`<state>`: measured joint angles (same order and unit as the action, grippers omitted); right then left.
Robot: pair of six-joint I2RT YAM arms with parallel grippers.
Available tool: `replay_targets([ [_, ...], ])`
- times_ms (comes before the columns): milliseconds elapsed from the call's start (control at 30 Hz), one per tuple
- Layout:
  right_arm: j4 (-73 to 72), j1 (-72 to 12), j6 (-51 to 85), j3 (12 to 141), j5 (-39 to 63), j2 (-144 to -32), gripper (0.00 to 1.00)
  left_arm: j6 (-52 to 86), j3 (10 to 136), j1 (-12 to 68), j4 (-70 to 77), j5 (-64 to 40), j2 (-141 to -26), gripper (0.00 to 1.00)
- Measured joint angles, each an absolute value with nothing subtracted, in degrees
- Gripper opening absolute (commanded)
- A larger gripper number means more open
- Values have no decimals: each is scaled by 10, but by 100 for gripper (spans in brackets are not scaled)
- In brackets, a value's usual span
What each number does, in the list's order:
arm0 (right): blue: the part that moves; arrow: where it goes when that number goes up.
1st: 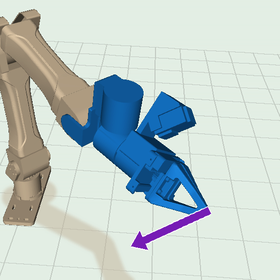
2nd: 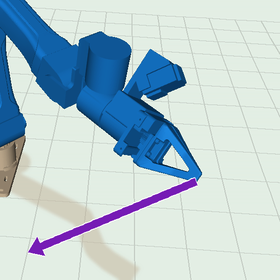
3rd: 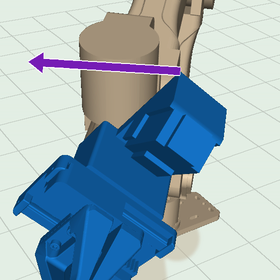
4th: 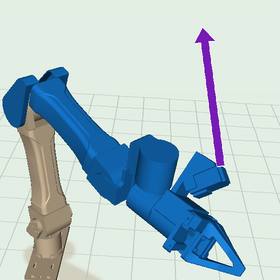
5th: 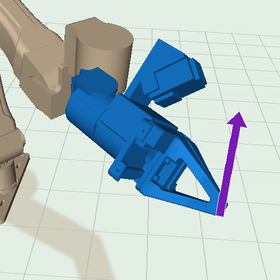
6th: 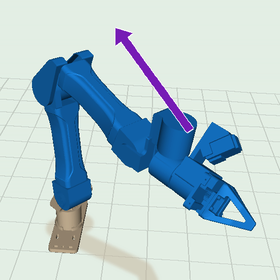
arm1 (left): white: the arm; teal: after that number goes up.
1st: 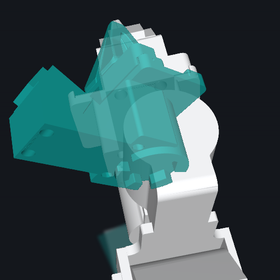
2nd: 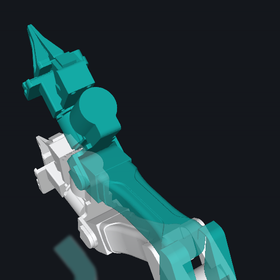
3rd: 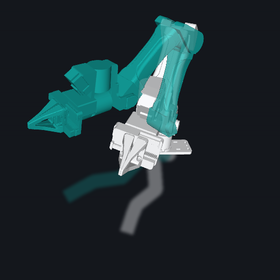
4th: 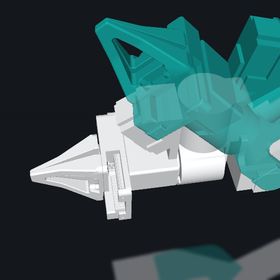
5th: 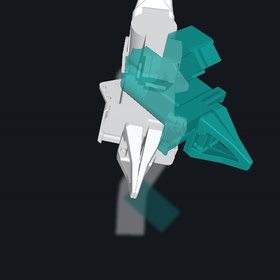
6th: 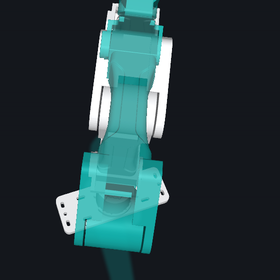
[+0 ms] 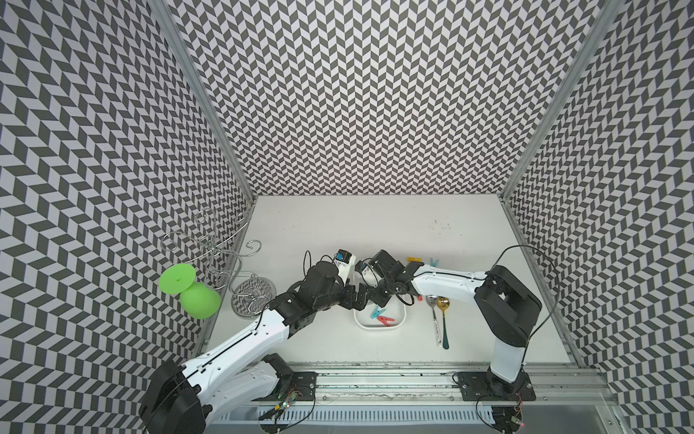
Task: Take the clothespins out of the storage box
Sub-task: Pick up the clothespin from the storage box.
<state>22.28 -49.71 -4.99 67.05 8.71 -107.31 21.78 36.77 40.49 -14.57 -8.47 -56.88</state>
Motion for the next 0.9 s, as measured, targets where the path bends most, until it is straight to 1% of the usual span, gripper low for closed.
replay_targets([
  [167,222,-502,-50,672,89,-1089,29,218,368,405,-146,-85,-569,100],
  [433,209,-502,-50,672,90,-1091,11,218,368,405,-146,-85,-569,99],
  [533,209,-502,-50,672,89,-1091,8,218,368,405,-145,-85,-569,100],
  [700,202,-502,-47,664,81,-1077,5,218,368,405,-145,-85,-569,100],
  [900,190,-495,-31,636,46,-1006,4,218,368,405,-143,-85,-569,100],
])
